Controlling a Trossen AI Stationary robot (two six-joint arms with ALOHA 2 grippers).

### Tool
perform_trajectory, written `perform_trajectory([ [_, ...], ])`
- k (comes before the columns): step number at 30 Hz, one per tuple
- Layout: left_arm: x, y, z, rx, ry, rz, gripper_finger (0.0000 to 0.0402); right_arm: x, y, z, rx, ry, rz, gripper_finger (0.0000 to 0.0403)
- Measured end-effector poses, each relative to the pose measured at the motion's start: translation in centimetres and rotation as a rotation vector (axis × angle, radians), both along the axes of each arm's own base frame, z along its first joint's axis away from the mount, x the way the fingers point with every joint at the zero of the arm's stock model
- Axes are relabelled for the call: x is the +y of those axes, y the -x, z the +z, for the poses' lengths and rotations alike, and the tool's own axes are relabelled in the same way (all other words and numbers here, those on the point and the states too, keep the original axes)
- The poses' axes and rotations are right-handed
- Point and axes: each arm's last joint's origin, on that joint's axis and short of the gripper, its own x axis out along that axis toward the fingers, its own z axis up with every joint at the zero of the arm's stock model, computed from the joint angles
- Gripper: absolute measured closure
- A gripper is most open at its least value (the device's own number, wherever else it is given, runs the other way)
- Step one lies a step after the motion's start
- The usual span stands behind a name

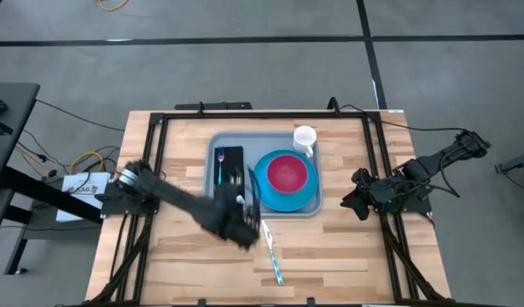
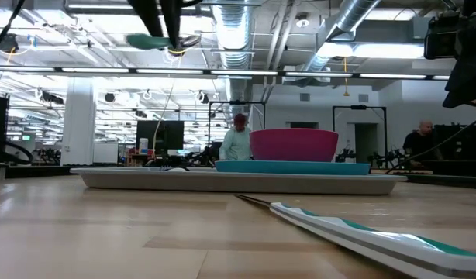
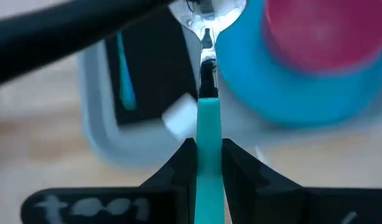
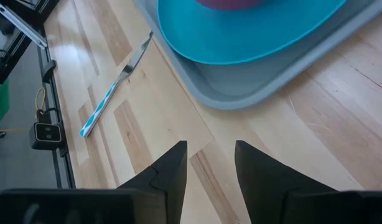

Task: Set up tray
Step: Put the light blue spoon on the black napkin to the right side of the light blue fork

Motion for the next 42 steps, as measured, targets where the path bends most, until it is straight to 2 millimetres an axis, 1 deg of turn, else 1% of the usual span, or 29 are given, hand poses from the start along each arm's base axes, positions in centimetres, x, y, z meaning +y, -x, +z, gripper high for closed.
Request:
perform_trajectory([
  [2,2.5,0.7,0.9,0.018,-0.024,-0.004,0.0367,0.0,0.0,0.0,0.001,-0.001,0.002,0.0276],
  [4,4.6,2.1,1.4,0.017,-0.014,-0.005,0.0367,0.0,0.0,0.0,0.001,-0.002,0.002,0.0276],
  [6,6.2,3.6,1.4,-0.024,0.015,0.003,0.0367,0.0,0.0,0.0,0.001,-0.002,0.003,0.0276],
  [7,6.9,4.4,1.1,-0.057,0.031,0.006,0.0367,0.0,0.0,0.0,0.002,-0.001,0.004,0.0276],
  [12,10.4,7.4,-2.0,-0.288,0.137,0.009,0.0367,0.0,0.0,0.0,0.004,0.0,0.006,0.0276],
  [15,12.1,8.2,-4.4,-0.395,0.183,0.009,0.0367,0.0,0.1,0.0,0.005,0.001,0.006,0.0276],
  [17,13.1,8.6,-5.8,-0.418,0.202,0.025,0.0367,0.0,0.1,0.0,0.007,0.001,0.004,0.0276],
  [20,14.6,9.0,-7.6,-0.381,0.211,0.041,0.0367,0.0,0.1,-0.1,0.008,0.002,0.003,0.0276],
  [25,16.6,8.9,-9.2,-0.347,0.212,0.033,0.0367,0.0,0.1,-0.1,0.013,-0.004,-0.005,0.0276],
  [31,18.7,7.7,-11.3,-0.298,0.259,-0.003,0.0367,0.0,0.1,-0.1,0.018,-0.014,-0.017,0.0276],
  [35,19.6,6.7,-13.0,-0.279,0.289,-0.003,0.0367,0.0,0.1,-0.1,0.018,-0.02,-0.022,0.0276],
  [38,20.0,6.5,-14.2,-0.245,0.31,0.012,0.0367,0.0,0.1,-0.1,0.021,-0.032,-0.035,0.0276],
  [42,20.3,6.2,-14.9,-0.242,0.336,0.006,0.0367,0.0,0.1,-0.1,0.022,-0.038,-0.041,0.0276],
])
